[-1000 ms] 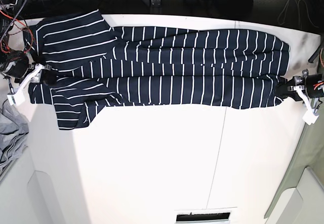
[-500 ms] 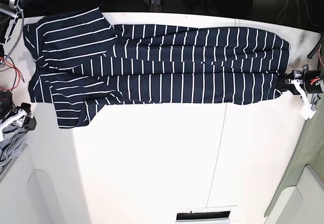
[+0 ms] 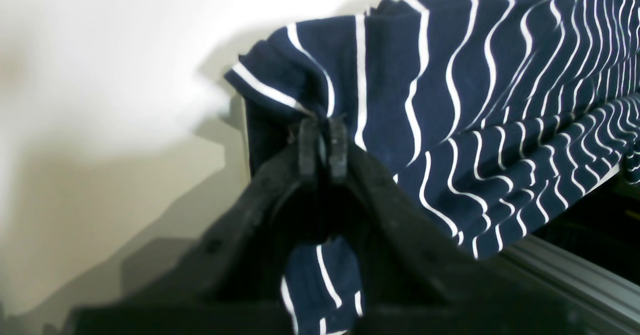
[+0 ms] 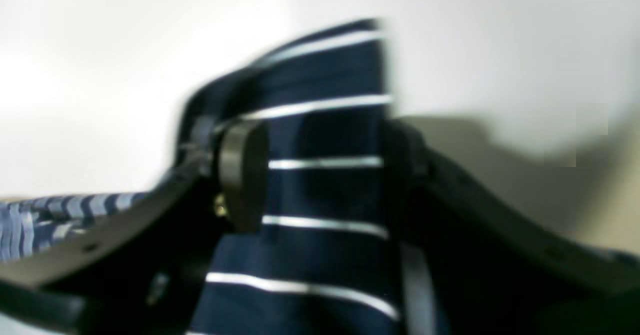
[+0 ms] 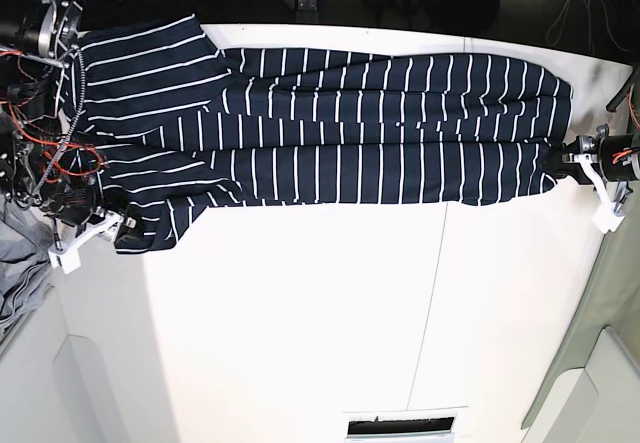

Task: Layout the t-shirt on the table in an organized manner, then fold the t-shirt properly
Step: 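Lift the folded edge with both grippers and fold it over again, then lower the folded strip and press it flat with both grippers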

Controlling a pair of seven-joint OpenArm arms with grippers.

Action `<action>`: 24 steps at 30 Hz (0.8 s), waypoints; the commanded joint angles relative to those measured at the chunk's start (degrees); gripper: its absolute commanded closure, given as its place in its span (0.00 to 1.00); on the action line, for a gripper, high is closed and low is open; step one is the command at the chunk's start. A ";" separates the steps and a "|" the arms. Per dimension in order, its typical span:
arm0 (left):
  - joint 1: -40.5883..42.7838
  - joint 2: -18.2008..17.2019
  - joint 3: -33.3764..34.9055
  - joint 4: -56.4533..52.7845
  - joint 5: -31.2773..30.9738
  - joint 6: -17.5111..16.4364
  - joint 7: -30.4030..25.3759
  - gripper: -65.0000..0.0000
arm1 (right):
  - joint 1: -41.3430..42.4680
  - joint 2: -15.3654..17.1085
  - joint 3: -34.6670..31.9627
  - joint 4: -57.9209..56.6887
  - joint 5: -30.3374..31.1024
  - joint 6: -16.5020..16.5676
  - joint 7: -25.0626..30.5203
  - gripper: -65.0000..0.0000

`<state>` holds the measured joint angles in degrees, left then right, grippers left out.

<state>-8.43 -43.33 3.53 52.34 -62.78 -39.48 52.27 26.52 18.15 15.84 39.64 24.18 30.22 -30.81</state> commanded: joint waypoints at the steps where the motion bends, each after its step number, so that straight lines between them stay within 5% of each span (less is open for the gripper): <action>1: -1.07 -1.57 -0.48 0.63 -0.81 -0.52 -0.63 1.00 | 1.33 0.37 -0.11 0.74 0.22 0.98 -0.02 0.47; 4: -1.07 -1.57 -0.48 0.63 -0.79 -0.52 -0.63 1.00 | 1.44 -1.09 -0.11 0.79 0.24 1.73 -0.02 0.57; 8: -1.07 -1.60 -0.48 0.63 -0.98 -0.52 -0.90 1.00 | 1.40 -2.36 -0.11 0.92 0.68 3.26 -0.35 1.00; 16: -1.05 -3.76 -0.50 2.14 -6.45 -0.52 4.61 1.00 | -0.11 -1.95 -0.07 15.02 15.76 4.13 -20.68 1.00; 21: -0.76 -8.44 -0.48 3.69 -19.74 -0.52 12.11 1.00 | -7.93 1.49 -0.07 32.17 23.30 4.07 -26.97 1.00; 24: -0.76 -11.02 -0.50 3.98 -21.70 -0.52 13.86 1.00 | -13.00 4.46 -0.07 38.97 27.21 4.07 -29.66 1.00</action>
<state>-8.25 -52.29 3.42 55.72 -83.44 -39.77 66.19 12.08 21.91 15.51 77.67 49.63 33.91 -61.58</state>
